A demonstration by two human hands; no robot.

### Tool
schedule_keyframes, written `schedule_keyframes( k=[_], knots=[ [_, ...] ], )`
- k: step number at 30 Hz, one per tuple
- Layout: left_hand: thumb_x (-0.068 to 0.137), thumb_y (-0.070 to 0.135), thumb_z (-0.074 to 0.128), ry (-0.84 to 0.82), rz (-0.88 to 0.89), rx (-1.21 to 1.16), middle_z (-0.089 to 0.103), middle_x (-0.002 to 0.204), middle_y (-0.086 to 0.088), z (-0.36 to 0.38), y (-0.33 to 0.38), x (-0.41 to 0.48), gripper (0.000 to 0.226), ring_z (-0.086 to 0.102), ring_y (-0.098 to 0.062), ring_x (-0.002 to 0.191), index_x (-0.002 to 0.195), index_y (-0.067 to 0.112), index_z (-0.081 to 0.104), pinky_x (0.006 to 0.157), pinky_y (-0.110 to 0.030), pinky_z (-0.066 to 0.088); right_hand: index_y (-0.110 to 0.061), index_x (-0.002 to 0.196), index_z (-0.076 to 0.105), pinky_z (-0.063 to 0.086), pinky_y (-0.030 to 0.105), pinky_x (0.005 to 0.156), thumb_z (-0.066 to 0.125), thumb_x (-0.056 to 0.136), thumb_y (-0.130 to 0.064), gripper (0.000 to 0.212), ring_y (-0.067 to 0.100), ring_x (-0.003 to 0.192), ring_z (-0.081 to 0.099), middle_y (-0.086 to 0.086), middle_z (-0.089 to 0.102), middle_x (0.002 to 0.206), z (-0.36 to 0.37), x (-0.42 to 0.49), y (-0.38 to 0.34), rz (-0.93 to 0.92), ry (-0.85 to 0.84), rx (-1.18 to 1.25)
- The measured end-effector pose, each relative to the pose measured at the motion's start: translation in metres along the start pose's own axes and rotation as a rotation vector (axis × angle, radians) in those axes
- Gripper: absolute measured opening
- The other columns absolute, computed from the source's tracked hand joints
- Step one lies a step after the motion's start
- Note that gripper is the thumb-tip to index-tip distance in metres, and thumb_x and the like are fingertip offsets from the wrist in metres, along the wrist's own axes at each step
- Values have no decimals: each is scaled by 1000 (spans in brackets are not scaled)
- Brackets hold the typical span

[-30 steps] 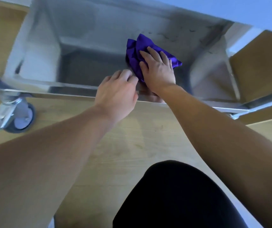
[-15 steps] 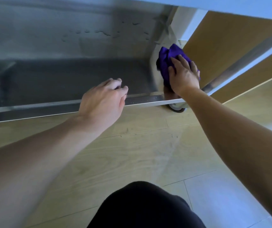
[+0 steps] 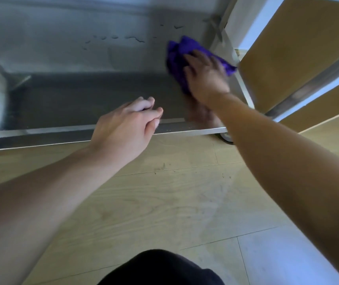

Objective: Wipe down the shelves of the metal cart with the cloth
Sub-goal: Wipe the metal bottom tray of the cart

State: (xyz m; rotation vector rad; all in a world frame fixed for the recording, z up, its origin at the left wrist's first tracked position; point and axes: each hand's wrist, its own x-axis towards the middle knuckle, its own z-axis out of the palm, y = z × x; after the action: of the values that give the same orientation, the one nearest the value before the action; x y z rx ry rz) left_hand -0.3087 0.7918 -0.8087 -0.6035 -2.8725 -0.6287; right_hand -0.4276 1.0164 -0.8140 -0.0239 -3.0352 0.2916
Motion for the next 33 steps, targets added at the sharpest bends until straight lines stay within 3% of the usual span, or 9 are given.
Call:
schedule_keyframes(
  k=[3, 6, 9, 13, 16, 21, 25, 28, 33],
  knots=[
    [99, 34, 45, 16, -1, -4, 52, 138, 17, 3, 1, 2, 30, 46, -7, 130, 122, 38, 63, 78, -37, 54, -39, 143, 36, 14, 54, 117, 29, 100, -43, 44, 34, 144, 19, -10, 26, 157, -12, 9, 37, 249, 8, 7],
    [98, 32, 46, 34, -11, -7, 55, 136, 16, 7, 1, 2, 29, 47, -9, 130, 120, 37, 65, 78, -38, 56, -40, 143, 34, 9, 57, 117, 29, 100, -42, 44, 35, 145, 14, -10, 23, 158, -13, 18, 22, 360, 4, 12],
    [99, 32, 44, 16, 4, 1, 53, 138, 14, 6, 1, 1, 30, 45, -11, 132, 123, 36, 63, 81, -37, 52, -40, 143, 35, 13, 55, 116, 30, 100, -43, 44, 34, 142, 19, -9, 25, 157, -6, 25, -25, 212, -26, 46],
    [99, 48, 28, -51, 51, 160, 41, 148, 4, 2, -14, -3, 42, 35, -21, 138, 132, 32, 49, 105, -43, 36, -41, 142, 39, 20, 48, 117, 35, 99, -45, 44, 29, 141, 26, -13, 30, 155, 11, 15, -73, -160, -50, 23],
    [95, 61, 27, -45, -53, 228, 35, 151, -3, -1, -22, -7, 51, 31, -26, 140, 129, 26, 43, 111, -43, 26, -38, 140, 44, 24, 42, 116, 36, 98, -45, 43, 27, 139, 32, -12, 35, 153, 13, 16, -50, -196, -10, 34],
    [96, 58, 20, -59, -41, 280, 35, 151, -7, 3, -17, -5, 56, 31, -28, 141, 133, 21, 41, 114, -45, 24, -37, 143, 39, 20, 51, 116, 32, 100, -42, 44, 31, 141, 26, -9, 31, 155, -8, 23, 27, 174, 45, 22],
    [98, 55, 20, -54, -44, 284, 38, 149, -9, 5, -13, -4, 53, 32, -30, 140, 129, 19, 44, 113, -46, 27, -38, 144, 36, 8, 58, 116, 30, 100, -38, 44, 35, 144, 16, -7, 26, 157, -9, 41, 10, 345, 21, 47],
    [98, 54, 22, -48, -37, 286, 40, 148, -9, 6, -12, -5, 52, 33, -30, 139, 127, 18, 47, 112, -46, 29, -40, 143, 35, 13, 55, 116, 31, 99, -40, 45, 35, 142, 20, -7, 25, 157, -1, 54, -42, 238, -13, 55],
    [98, 54, 21, -51, -11, 302, 41, 146, -9, 2, -17, -6, 54, 34, -30, 138, 128, 18, 47, 111, -45, 30, -41, 144, 35, 16, 51, 117, 31, 100, -42, 44, 28, 143, 21, -13, 27, 156, 19, 47, -111, -145, -76, 60]
  ],
)
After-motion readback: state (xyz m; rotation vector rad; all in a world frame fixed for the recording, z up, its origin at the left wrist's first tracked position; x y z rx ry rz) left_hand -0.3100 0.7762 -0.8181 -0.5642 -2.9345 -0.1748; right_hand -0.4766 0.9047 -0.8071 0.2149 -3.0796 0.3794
